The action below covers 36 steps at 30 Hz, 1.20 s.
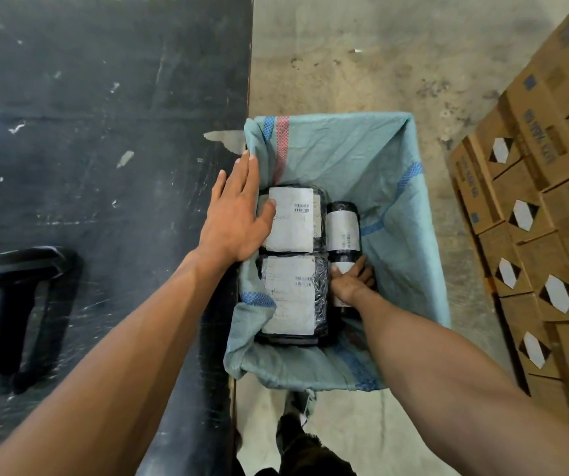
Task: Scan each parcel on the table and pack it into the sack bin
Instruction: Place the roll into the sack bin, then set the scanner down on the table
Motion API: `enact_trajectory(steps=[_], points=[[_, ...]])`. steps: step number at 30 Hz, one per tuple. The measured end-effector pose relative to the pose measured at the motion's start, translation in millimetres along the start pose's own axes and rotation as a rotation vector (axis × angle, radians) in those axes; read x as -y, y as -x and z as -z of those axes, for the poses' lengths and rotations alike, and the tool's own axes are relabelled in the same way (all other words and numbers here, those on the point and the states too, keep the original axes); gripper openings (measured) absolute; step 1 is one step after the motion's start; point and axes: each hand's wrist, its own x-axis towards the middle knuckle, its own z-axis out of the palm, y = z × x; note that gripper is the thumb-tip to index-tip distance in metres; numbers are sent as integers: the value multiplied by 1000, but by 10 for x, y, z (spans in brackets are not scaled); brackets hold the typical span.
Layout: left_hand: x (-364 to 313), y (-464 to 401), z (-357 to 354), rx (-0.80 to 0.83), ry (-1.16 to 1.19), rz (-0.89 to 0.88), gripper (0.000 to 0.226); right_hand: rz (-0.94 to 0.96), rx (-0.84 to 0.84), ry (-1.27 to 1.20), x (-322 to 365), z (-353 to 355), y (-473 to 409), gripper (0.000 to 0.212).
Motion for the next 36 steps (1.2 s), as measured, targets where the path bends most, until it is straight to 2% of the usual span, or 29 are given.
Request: enact_trajectory(steps=[14, 18, 21, 25, 30, 36], points=[[-50, 6, 54, 24, 101, 43, 84, 327, -143, 123, 240, 685, 932, 84], [-46, 56, 189, 87, 357, 73, 83, 424, -222, 134, 190, 821, 1358, 81], [49, 89, 425, 172, 530, 75, 66, 479, -311, 174, 171, 902, 1710, 79], [118, 266, 802, 60, 403, 38, 44, 494, -420, 194, 241, 954, 2156, 77], [416, 573, 1375, 5, 67, -93, 49, 571, -497, 191, 618, 832, 2690, 74], [1229, 999, 2042, -108, 27, -4, 46, 736, -525, 196, 1332, 359, 3245, 73]])
